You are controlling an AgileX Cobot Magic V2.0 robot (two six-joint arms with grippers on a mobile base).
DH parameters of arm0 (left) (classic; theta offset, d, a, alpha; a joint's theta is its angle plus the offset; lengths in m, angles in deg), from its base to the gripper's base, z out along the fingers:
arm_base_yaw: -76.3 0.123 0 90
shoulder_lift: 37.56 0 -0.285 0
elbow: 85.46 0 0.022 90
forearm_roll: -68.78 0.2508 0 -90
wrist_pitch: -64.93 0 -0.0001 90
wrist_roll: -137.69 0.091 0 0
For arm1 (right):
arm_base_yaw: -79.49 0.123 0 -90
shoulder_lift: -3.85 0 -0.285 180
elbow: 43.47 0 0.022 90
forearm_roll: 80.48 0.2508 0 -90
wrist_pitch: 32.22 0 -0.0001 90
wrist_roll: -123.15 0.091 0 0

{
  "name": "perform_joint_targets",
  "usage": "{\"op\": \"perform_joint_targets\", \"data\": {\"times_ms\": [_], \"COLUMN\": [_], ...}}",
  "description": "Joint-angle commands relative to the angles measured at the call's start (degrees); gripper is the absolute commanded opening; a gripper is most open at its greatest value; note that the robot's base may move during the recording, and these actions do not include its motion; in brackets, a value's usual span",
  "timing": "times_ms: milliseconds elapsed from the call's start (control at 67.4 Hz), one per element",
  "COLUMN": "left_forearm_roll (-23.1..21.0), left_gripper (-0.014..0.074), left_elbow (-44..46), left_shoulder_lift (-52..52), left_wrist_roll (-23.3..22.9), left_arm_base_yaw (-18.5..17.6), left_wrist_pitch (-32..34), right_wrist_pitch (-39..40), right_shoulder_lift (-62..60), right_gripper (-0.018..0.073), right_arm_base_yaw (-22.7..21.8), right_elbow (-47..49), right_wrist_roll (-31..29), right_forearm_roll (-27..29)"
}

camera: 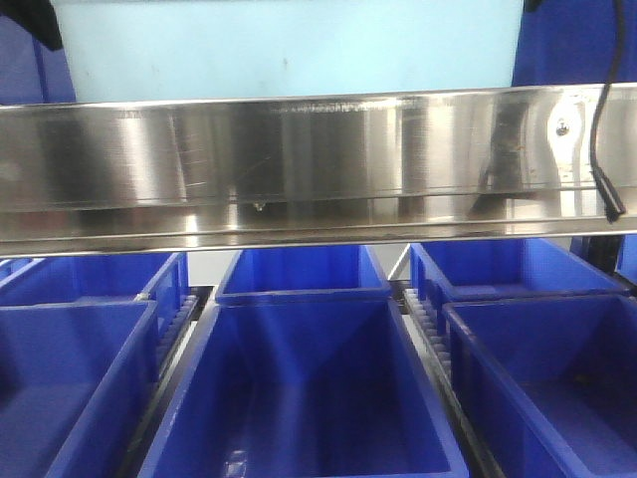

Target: Move two blue bins to right shelf middle

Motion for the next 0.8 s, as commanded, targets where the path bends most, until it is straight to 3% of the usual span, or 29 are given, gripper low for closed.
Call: {"op": "perform_joint_targets", "data": {"times_ms": [0,193,208,475,787], "left_forearm_roll": [-0.5,-1.6,-1.7,-2.8,-6.1], "left_gripper": [0.0405,-0.0083,-0.0116,-0.0111,-0.0111], "left_elbow": [-0.7,-0.7,-0.7,-0.7,2.2], "left_shoulder_lift": [0.2,0.2,0.2,0.3,2.9], "left_wrist_roll": [0.5,0.5,0.5,0.5,0.5], "left_arm_base_yaw": [0.0,0.0,0.0,0.0,0.0], "left_wrist_pitch": [-1.2,-1.2,-1.2,-1.7,-1.5], "right_wrist_pitch": [-2.2,-2.2,-2.2,-2.1,5.1], "right_shoulder_lift": [1.0,1.0,1.0,0.1,-5.3], "right_gripper": [0.0240,-0.0167,-0.0166,-0.0162,-0.0162], "right_arm_base_yaw": [-0.1,-0.1,-0.1,-0.1,-0.1], "right_elbow": [-2.2,-2.2,-2.2,-2.2,-2.2], "right_wrist_roll": [0.4,0.4,0.4,0.4,0.4], "right_forearm_roll": [2.0,4.3,4.3,4.4,4.5]}}
